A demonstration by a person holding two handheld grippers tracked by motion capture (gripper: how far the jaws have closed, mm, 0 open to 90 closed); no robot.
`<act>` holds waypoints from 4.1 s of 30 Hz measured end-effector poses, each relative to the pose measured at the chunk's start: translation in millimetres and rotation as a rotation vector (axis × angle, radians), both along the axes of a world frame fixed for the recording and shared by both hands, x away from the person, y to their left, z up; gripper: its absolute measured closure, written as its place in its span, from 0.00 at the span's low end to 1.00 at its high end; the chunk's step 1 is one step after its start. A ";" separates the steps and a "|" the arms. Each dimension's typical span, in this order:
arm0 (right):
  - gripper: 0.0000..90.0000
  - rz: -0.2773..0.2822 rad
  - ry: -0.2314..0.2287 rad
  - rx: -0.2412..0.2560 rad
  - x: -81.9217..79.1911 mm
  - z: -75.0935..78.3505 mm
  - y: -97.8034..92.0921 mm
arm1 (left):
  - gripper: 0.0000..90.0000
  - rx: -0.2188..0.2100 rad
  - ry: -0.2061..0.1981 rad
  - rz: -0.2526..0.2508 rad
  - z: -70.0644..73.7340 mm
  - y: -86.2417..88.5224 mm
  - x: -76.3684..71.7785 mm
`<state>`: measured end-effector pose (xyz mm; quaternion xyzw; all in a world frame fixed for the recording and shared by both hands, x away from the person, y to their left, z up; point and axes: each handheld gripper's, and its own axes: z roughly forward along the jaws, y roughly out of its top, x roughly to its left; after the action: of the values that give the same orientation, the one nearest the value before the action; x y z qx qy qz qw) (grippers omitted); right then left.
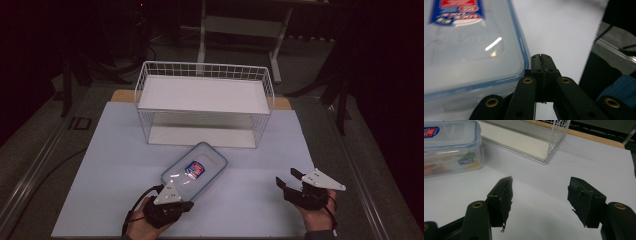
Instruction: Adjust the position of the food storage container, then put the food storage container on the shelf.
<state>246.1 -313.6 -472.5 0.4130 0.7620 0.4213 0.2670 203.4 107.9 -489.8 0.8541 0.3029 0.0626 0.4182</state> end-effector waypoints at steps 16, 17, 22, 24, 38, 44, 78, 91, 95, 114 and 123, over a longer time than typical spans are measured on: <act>0.40 0.026 0.009 -0.016 2.5 -2.5 9.0 | 1.00 -0.021 0.001 0.265 1.0 52.9 28.7; 0.40 0.028 0.010 -0.018 2.7 -2.7 9.8 | 1.00 -0.024 -0.001 0.276 1.3 54.9 29.7; 0.40 0.031 0.012 -0.019 3.4 -3.3 11.5 | 1.00 -0.031 -0.011 0.310 2.7 61.9 34.1; 0.40 0.036 0.014 -0.021 4.0 -3.8 12.6 | 1.00 -0.030 -0.025 0.347 4.0 67.6 36.8; 0.40 0.061 0.022 -0.020 7.5 -4.9 23.3 | 0.58 -0.215 0.059 0.434 -5.2 94.3 60.9; 0.40 0.075 0.034 0.005 11.4 -5.8 29.2 | 0.39 -0.220 0.073 0.425 -4.9 85.8 68.7; 0.32 0.324 0.173 0.119 96.5 11.6 165.2 | 0.33 -0.201 0.075 0.462 -13.4 82.6 79.7; 0.25 0.331 0.315 0.221 122.5 -7.3 172.2 | 0.34 -0.226 0.083 0.453 -15.8 81.7 82.5; 0.21 0.323 0.355 0.232 128.4 -14.0 173.1 | 0.32 -0.243 0.103 0.452 -17.5 83.4 84.9; 0.15 0.305 0.532 0.293 140.1 -32.2 180.2 | 0.33 -0.362 0.257 0.431 -26.9 94.7 97.2; 0.16 0.252 0.542 0.268 110.7 -29.2 167.6 | 0.40 -0.355 0.266 0.419 -23.8 88.2 97.5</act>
<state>356.8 -146.0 -501.7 0.4438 0.7882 0.4226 -0.0566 300.9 196.2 -513.6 0.6871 0.5310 -0.0188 0.4955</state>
